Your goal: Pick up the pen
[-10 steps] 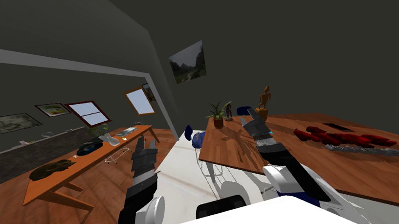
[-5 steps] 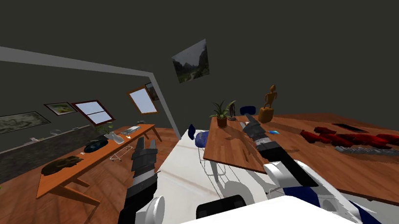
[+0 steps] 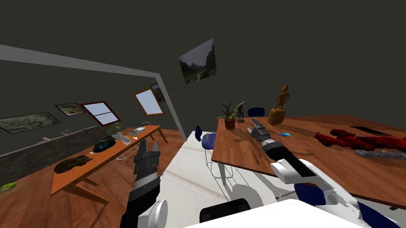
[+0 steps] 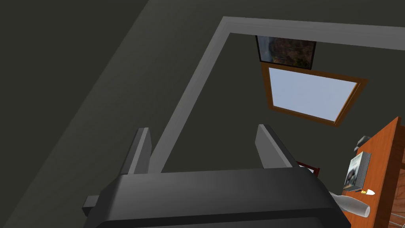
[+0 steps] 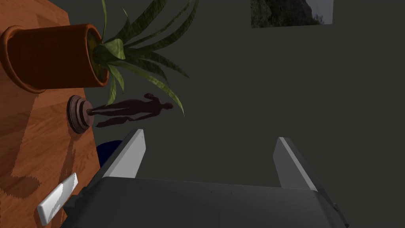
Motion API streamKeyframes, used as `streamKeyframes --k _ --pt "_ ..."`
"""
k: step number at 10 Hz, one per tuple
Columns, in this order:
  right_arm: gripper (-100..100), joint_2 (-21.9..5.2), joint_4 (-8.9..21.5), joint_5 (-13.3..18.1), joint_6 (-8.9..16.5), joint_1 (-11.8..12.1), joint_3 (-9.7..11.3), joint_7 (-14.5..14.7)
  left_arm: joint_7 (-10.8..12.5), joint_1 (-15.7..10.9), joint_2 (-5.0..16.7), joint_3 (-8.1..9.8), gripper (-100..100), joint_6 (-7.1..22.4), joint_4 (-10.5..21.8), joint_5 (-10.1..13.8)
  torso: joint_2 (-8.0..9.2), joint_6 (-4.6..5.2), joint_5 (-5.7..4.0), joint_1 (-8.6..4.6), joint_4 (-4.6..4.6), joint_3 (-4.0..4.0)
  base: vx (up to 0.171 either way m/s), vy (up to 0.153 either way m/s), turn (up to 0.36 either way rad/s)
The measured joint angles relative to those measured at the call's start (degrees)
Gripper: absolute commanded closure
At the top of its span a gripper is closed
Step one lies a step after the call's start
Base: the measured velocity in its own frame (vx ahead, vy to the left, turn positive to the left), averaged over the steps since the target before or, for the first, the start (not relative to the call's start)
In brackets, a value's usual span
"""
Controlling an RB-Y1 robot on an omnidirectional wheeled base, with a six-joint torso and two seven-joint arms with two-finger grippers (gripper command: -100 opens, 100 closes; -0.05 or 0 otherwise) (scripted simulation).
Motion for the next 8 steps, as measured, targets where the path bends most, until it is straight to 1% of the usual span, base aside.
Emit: streamKeyframes --k 1,2,3,4,5,6,7,8 --pt "-100 -0.4 1.9 -0.4 1.7 -1.4 -0.6 -0.8 0.0 0.0 0.0 0.0 0 0.0 0.0 0.0 -0.02 -0.02 -0.01 -0.04 0.0 -0.01 0.014 0.06 0.022" --pt "-100 -0.2 3.1 -0.5 2.2 -1.1 -0.7 -1.3 0.0 0.0 0.0 0.0 0 0.0 0.0 0.0 0.0 0.01 -0.03 -0.1 0.0 0.0 0.017 0.075 0.05" --pt "-100 -0.3 4.1 -0.9 3.1 -0.8 -1.2 -2.1 0.0 0.0 0.0 0.0 0 0.0 0.0 0.0 0.0 0.0 -0.02 -0.06 0.0 0.0 0.009 0.079 0.015" --pt "-100 -1.1 5.1 -1.4 4.4 -1.4 -1.8 -2.9 0.0 0.0 0.0 0.0 0 0.0 0.0 0.0 0.02 0.01 -0.01 -0.06 0.01 0.01 0.007 0.1 0.039" --pt "-100 -2.4 7.3 -2.3 5.7 -2.7 -2.9 -4.3 0.0 0.0 0.0 0.0 0 0.0 0.0 0.0 0.01 -0.01 0.0 0.0 0.01 0.01 0.007 0.079 0.022" --pt "-100 -2.9 8.7 -2.7 6.8 -3.2 -3.5 -5.3 0.0 0.0 0.0 0.0 0 0.0 0.0 0.0 0.03 0.01 -0.01 -0.05 0.01 0.02 0.014 0.078 0.039" --pt "-100 -3.1 10.7 -3.1 7.9 -3.9 -4.1 -6.2 0.0 0.0 0.0 0.0 0 0.0 0.0 0.0 0.01 0.0 -0.02 -0.05 0.0 0.01 0.011 0.069 0.029" --pt "-100 -3.6 12.2 -3.5 8.5 -4.0 -4.5 -7.0 0.0 0.0 0.0 0.0 0 0.0 0.0 0.0 0.02 0.01 -0.02 -0.09 0.0 0.01 0.015 0.077 0.052"
